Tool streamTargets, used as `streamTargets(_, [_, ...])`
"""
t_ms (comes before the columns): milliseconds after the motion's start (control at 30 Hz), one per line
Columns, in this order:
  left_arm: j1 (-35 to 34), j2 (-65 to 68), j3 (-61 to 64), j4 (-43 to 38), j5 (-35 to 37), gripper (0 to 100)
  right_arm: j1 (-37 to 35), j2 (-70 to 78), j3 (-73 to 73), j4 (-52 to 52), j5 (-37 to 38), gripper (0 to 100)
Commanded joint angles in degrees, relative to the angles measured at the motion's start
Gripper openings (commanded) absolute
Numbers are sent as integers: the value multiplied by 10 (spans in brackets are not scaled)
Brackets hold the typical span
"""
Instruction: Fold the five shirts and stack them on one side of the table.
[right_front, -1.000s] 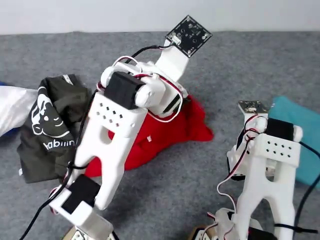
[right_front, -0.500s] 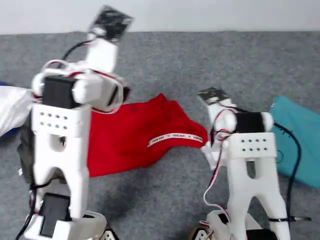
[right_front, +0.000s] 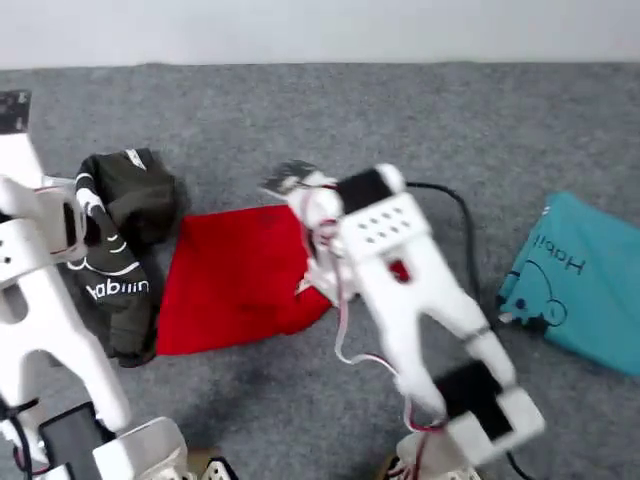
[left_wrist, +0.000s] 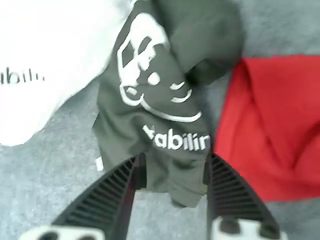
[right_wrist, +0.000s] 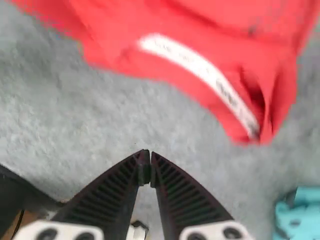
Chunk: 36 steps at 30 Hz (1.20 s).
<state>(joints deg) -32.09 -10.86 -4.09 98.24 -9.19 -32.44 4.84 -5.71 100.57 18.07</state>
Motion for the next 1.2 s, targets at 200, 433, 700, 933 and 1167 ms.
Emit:
streamTargets(200, [-42,-25,2,-15,-15,192,-80,162,-215,22,-52,118])
streamTargets(433, [-46,-25,3,-14,-15,192,-119,209,-231,18,-67,188])
streamTargets(700, [-46,-22,3,-15,-12,192,-119,310,-232,8,-66,187])
streamTargets(933, [-46,-20,3,-15,-12,192,-73,322,-258,20,29,3])
streamTargets(1167, [-46,-20,3,-15,-13,192,21,266,-281,24,34,9])
